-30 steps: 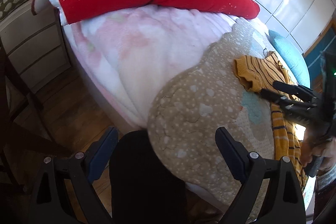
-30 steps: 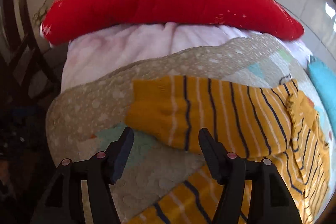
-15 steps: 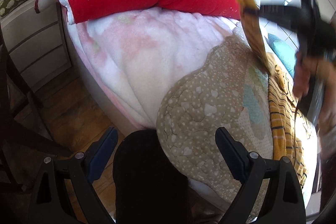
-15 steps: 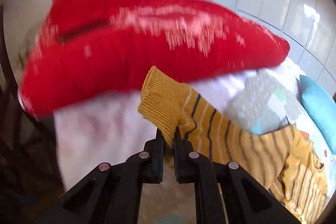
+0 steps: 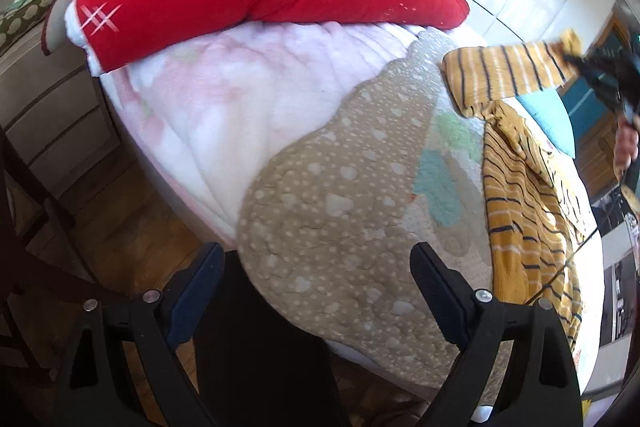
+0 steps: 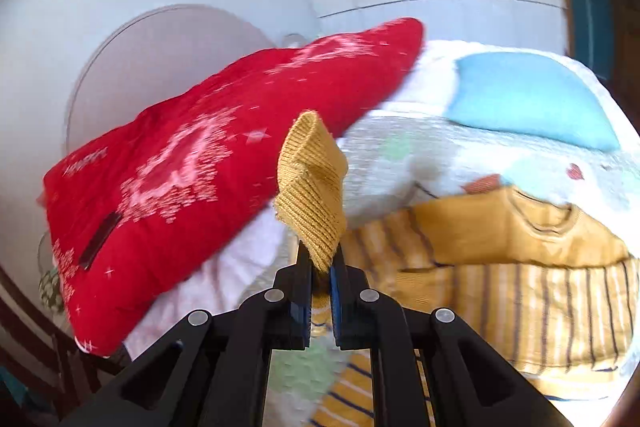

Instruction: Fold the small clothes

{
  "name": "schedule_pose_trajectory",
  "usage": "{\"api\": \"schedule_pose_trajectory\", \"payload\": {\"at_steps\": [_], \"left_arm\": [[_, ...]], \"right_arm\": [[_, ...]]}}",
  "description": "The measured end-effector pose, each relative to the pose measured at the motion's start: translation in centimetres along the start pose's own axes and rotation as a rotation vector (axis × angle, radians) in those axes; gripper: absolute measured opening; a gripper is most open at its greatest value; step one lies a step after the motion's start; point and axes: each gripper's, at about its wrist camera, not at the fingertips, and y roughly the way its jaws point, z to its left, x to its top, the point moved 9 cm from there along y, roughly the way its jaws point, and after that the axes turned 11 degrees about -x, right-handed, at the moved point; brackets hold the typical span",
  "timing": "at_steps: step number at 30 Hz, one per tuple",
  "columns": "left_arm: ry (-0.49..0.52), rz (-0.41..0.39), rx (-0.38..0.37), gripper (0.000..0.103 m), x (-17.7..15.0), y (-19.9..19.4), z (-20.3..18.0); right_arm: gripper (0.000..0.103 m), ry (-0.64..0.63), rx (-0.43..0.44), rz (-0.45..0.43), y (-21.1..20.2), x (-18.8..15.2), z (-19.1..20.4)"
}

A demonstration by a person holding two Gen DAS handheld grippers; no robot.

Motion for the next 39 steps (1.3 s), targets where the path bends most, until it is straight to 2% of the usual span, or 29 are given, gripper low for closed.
{"api": "schedule_pose_trajectory", "payload": {"at_steps": [6,9,16,18,20,23,26,28,31,32,33,34,35,37,39], "left_arm": [[0.085,0.048,-0.018,0.093,-0.2,1.7,-4.0],[0.127,0.061,-0.038,0.093,0.0,2.6,-6.2],[0.215,0.094,-0.071,0.093,0.5,5.1,-11.2],[0.236,0.095,-0.075,0.093,0.5,5.4,-12.3],[0.257,0.096,-0.088,0.093,0.4,5.5,-13.4],[0.268,0.119,-0.113,0.093,0.1,5.8,-14.3],[0.27,0.141,-0.15,0.093,-0.3,5.9,-14.7],[0.285,0.153,-0.156,0.093,-0.4,5.9,-14.9],[0.304,0.156,-0.155,0.093,-0.3,5.8,-15.1],[0.31,0.153,-0.158,0.093,-0.1,5.8,-15.2],[0.314,0.15,-0.159,0.093,0.1,5.9,-15.3],[0.319,0.148,-0.157,0.093,0.3,6.0,-15.4],[0.322,0.149,-0.155,0.093,0.5,6.4,-15.5],[0.31,0.164,-0.16,0.093,0.7,7.2,-15.6],[0.279,0.2,-0.194,0.093,0.5,8.3,-15.7]], "right_arm": [[0.008,0.234,-0.213,0.033,0.2,-1.5,-18.0],[0.008,0.347,-0.263,0.077,1.1,-3.5,-24.8],[0.011,0.49,-0.357,0.208,3.4,-8.8,-34.5],[0.019,0.534,-0.351,0.221,2.8,-10.2,-36.5],[0.032,0.56,-0.315,0.207,1.6,-10.2,-37.5],[0.039,0.476,-0.375,0.154,-2.2,-9.1,-39.1],[0.045,0.308,-0.506,0.107,-7.5,-7.9,-40.7],[0.053,0.18,-0.636,0.081,-11.4,-7.0,-42.1],[0.064,-0.052,-0.889,0.065,-17.7,-6.6,-43.6],[0.066,-0.116,-0.958,0.062,-19.4,-6.9,-43.8],[0.067,-0.151,-0.99,0.061,-20.8,-7.5,-43.6],[0.067,-0.161,-0.971,0.064,-21.8,-8.4,-43.2],[0.067,-0.148,-0.9,0.072,-22.2,-9.9,-42.2],[0.067,-0.065,-0.667,0.096,-22.0,-13.5,-39.3],[0.067,0.039,-0.426,0.121,-21.0,-17.5,-36.1]]}}
